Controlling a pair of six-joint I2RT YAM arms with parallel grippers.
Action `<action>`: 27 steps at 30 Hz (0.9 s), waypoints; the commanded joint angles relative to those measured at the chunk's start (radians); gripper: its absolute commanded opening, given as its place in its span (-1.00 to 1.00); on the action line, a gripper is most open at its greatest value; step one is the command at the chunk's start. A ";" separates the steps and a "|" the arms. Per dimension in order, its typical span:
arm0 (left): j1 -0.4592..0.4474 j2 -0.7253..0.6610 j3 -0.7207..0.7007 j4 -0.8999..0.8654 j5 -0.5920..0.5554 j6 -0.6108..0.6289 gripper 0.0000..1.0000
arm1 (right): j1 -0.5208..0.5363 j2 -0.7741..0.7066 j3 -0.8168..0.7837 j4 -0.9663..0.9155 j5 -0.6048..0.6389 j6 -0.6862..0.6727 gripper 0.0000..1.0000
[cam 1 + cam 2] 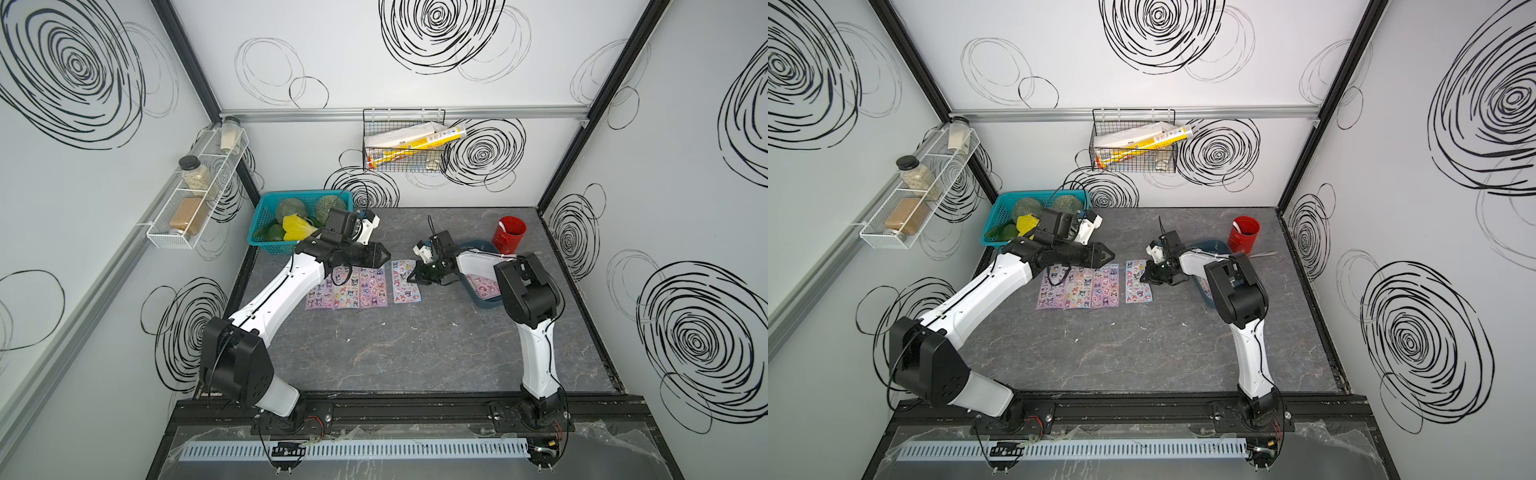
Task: Take the stickers out of the storage box
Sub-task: Place the sticker at the center of the board.
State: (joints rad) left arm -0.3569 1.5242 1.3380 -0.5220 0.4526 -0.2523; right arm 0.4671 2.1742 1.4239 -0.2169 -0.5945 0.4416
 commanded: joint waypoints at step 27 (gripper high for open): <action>0.009 -0.006 0.030 0.039 0.031 0.011 -0.14 | 0.035 0.034 0.060 -0.169 0.134 -0.072 -0.35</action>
State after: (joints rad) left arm -0.3569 1.5242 1.3380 -0.5213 0.4706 -0.2516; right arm 0.5049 2.1914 1.4925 -0.2863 -0.5568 0.3935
